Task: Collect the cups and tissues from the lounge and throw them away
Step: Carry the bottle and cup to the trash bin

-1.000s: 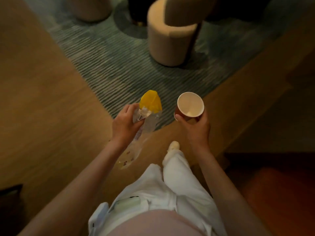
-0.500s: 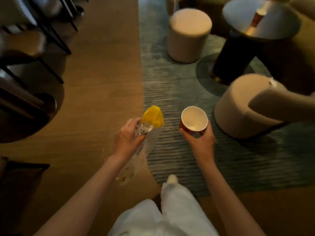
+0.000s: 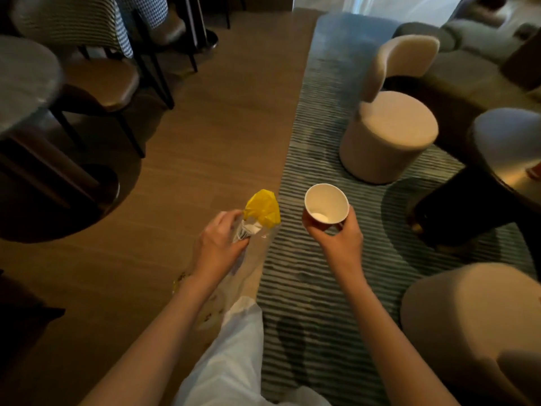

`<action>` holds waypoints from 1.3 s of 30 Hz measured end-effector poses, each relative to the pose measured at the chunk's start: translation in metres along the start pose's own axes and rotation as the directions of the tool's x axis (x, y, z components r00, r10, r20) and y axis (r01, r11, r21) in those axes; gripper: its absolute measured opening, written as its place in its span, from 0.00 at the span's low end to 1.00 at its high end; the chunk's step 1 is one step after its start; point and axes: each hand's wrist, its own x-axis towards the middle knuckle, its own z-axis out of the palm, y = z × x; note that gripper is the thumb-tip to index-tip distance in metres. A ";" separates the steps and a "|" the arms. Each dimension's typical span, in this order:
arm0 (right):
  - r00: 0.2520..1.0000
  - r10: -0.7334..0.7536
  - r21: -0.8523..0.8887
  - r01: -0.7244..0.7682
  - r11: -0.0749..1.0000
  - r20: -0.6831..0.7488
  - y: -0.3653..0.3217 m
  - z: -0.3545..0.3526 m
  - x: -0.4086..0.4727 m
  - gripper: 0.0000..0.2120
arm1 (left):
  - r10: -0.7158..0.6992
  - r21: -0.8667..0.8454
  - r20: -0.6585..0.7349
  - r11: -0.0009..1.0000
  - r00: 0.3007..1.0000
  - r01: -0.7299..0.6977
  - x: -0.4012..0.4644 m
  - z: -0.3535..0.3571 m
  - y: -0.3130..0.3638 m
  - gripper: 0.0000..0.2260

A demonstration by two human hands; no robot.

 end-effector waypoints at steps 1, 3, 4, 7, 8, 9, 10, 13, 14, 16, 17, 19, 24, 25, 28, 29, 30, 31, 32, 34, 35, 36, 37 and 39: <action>1.000 0.010 0.002 -0.010 1.000 -0.001 -0.005 0.014 0.025 0.30 | -0.021 0.008 -0.004 1.000 1.000 0.021 0.025 -0.002 -0.009 0.23; 1.000 0.007 -0.010 -0.007 1.000 -0.003 -0.014 0.042 0.071 0.31 | -0.042 0.005 -0.006 0.999 0.999 0.042 0.077 -0.006 -0.025 0.23; 1.000 -0.008 -0.016 0.008 1.000 0.003 -0.017 0.054 0.094 0.31 | -0.036 0.004 -0.004 0.999 0.999 0.036 0.103 -0.007 -0.031 0.23; 0.999 -0.013 -0.042 0.014 0.999 0.035 -0.020 0.084 0.156 0.33 | -0.069 -0.005 0.011 0.998 0.998 0.069 0.176 -0.001 -0.048 0.23; 0.999 -0.005 -0.048 0.006 0.999 0.034 -0.019 0.091 0.175 0.34 | -0.085 -0.014 0.017 0.996 0.996 0.085 0.199 0.003 -0.053 0.23; 1.000 0.001 -0.056 0.000 0.998 0.031 -0.017 0.097 0.196 0.34 | -0.095 -0.023 0.020 0.995 0.995 0.096 0.223 0.008 -0.057 0.23; 1.000 0.009 -0.064 -0.007 0.998 0.030 -0.013 0.102 0.217 0.34 | -0.102 -0.029 0.026 0.994 0.995 0.102 0.248 0.014 -0.062 0.23; 0.998 0.046 -0.075 -0.043 0.996 0.032 0.003 0.119 0.286 0.33 | -0.099 -0.028 0.048 0.994 0.994 0.101 0.325 0.038 -0.079 0.22; 0.998 0.052 -0.071 -0.050 0.996 0.036 0.009 0.126 0.311 0.33 | -0.103 -0.021 0.045 0.994 0.994 0.104 0.353 0.045 -0.085 0.23; 0.996 0.071 -0.050 -0.068 0.996 0.054 0.019 0.139 0.368 0.33 | -0.124 -0.009 0.015 0.992 0.992 0.124 0.411 0.056 -0.093 0.23; 0.994 0.089 -0.034 -0.087 0.996 0.058 0.022 0.146 0.399 0.33 | -0.139 -0.010 -0.008 0.990 0.990 0.139 0.441 0.060 -0.097 0.22; 0.991 0.113 0.005 -0.114 0.994 0.066 0.020 0.162 0.460 0.33 | -0.180 -0.027 -0.061 0.983 0.982 0.179 0.498 0.064 -0.099 0.22; 0.987 0.086 0.054 -0.094 0.994 0.136 -0.011 0.218 0.606 0.33 | -0.169 0.029 -0.145 0.984 0.975 0.175 0.635 0.054 -0.108 0.23; 0.984 0.076 0.044 -0.084 0.995 0.159 -0.017 0.232 0.634 0.34 | -0.167 0.040 -0.166 0.984 0.972 0.176 0.659 0.052 -0.114 0.23; 0.965 -0.061 0.013 0.060 0.998 0.253 -0.029 0.274 0.714 0.35 | -0.173 0.063 -0.221 0.980 0.960 0.191 0.732 0.047 -0.141 0.22; 0.956 -0.107 -0.003 0.113 0.994 0.273 -0.028 0.289 0.741 0.35 | -0.169 0.071 -0.232 0.979 0.958 0.190 0.757 0.048 -0.154 0.22; 0.950 -0.140 -0.012 0.149 0.989 0.279 -0.026 0.302 0.767 0.34 | -0.163 0.073 -0.239 0.980 0.957 0.185 0.783 0.050 -0.165 0.21; 0.948 -0.160 -0.010 0.170 0.985 0.275 -0.023 0.316 0.794 0.33 | -0.155 0.071 -0.245 0.982 0.957 0.177 0.810 0.053 -0.177 0.21; 0.951 -0.169 -0.010 0.178 0.984 0.260 -0.021 0.329 0.822 0.33 | -0.153 0.062 -0.247 0.983 0.957 0.174 0.840 0.057 -0.189 0.21; 0.965 -0.158 -0.035 0.169 0.985 0.209 -0.022 0.353 0.871 0.32 | -0.145 0.040 -0.251 0.986 0.957 0.160 0.902 0.062 -0.210 0.21; 0.976 -0.128 -0.029 0.136 0.990 0.178 -0.025 0.364 0.894 0.31 | -0.135 0.031 -0.235 0.989 0.962 0.147 0.933 0.064 -0.219 0.20; 0.986 -0.090 -0.016 0.093 0.996 0.138 -0.029 0.373 0.920 0.31 | -0.128 0.030 -0.208 0.990 0.970 0.137 0.968 0.067 -0.226 0.20; 0.991 -0.067 -0.007 0.068 0.998 0.114 -0.035 0.381 0.935 0.30 | -0.117 0.046 -0.196 0.991 0.974 0.128 0.990 0.066 -0.230 0.20; 0.998 -0.023 -0.011 0.024 1.000 0.067 -0.041 0.396 0.973 0.30 | -0.060 0.093 -0.164 0.993 0.985 0.075 1.042 0.064 -0.235 0.19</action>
